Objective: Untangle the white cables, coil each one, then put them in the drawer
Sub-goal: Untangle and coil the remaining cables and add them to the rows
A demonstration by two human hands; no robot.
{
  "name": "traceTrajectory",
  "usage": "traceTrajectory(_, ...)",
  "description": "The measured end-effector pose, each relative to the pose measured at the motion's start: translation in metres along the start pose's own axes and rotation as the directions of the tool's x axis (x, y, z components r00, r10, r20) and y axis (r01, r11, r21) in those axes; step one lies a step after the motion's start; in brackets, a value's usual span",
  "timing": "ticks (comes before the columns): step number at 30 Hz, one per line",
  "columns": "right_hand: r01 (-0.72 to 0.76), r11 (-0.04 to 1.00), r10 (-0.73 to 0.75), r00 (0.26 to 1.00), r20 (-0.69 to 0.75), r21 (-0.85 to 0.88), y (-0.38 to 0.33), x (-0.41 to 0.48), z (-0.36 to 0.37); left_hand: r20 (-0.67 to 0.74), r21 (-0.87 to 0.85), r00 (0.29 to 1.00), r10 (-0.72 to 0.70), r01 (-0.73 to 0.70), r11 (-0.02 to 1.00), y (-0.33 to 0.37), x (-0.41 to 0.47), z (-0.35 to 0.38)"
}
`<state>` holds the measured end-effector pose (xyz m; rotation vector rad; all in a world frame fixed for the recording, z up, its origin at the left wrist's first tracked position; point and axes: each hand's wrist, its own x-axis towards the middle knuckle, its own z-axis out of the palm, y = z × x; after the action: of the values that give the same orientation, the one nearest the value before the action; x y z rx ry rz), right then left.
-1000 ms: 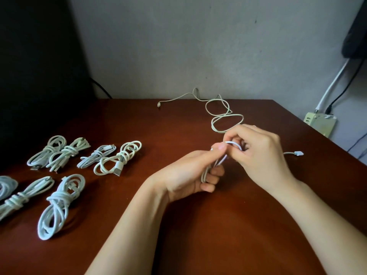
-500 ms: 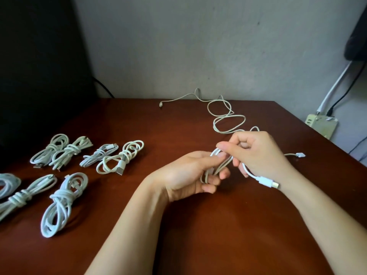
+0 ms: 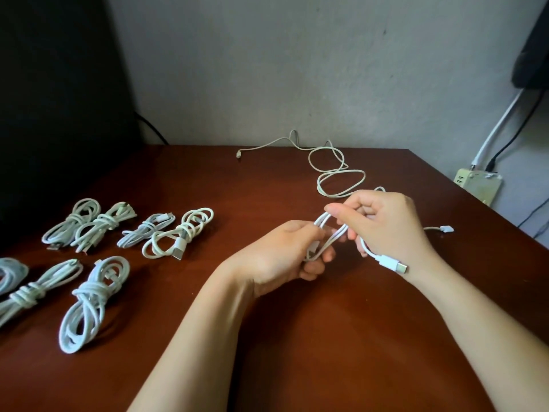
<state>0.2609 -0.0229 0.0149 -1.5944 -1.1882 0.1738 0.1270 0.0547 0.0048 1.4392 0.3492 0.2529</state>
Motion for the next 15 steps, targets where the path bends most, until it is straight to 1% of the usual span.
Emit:
traceTrajectory(2,-0.045,0.997,0.045,0.999,-0.01,0.06,-0.0003,0.0021,-0.0009,-0.02,-0.004,0.999,0.032,-0.032,0.999,0.0007,-0.0007,-0.0003)
traceTrajectory(4,-0.087,0.99,0.088,0.996,-0.003,0.108,-0.0001,0.0035,-0.0009,-0.088,0.03,0.994,0.058,-0.056,0.998,0.0015,-0.0002,-0.0007)
traceTrajectory(5,-0.104,0.987,0.104,0.995,0.011,0.125,0.0003,0.0036,-0.0004,-0.147,0.108,0.986,0.084,-0.068,0.992,0.0012,0.0005,-0.0008)
traceTrajectory(6,-0.119,0.983,0.116,0.993,0.031,0.136,0.0005,0.0032,0.0003,-0.218,0.237,0.968,0.128,-0.075,0.969,0.0001,0.0016,-0.0013)
traceTrajectory(8,-0.132,0.981,0.123,0.99,0.07,0.144,0.0004,0.002,0.0017,-0.325,0.52,0.908,0.264,-0.062,0.852,-0.0037,0.0036,-0.0034)
traceTrajectory(9,-0.129,0.982,0.118,0.989,0.085,0.138,-0.0003,0.0012,0.0022,-0.35,0.604,0.876,0.331,-0.059,0.795,-0.0053,0.0039,-0.0041)
traceTrajectory(10,-0.124,0.983,0.112,0.989,0.091,0.133,-0.0011,0.0006,0.0024,-0.365,0.637,0.849,0.381,-0.071,0.768,-0.0064,0.0037,-0.0044)
traceTrajectory(12,-0.106,0.986,0.097,0.992,0.076,0.129,-0.0021,-0.0002,0.0026,-0.39,0.615,0.818,0.423,-0.111,0.781,-0.0074,0.004,-0.0041)
traceTrajectory(13,-0.088,0.989,0.082,0.995,0.053,0.116,-0.0021,-0.0005,0.002,-0.401,0.58,0.818,0.413,-0.122,0.805,-0.0077,0.0053,-0.0032)
traceTrajectory(15,-0.032,0.998,0.032,0.999,0.011,0.053,-0.0025,-0.0017,0.0006,-0.407,0.474,0.852,0.328,-0.11,0.874,-0.0079,0.0078,-0.0012)
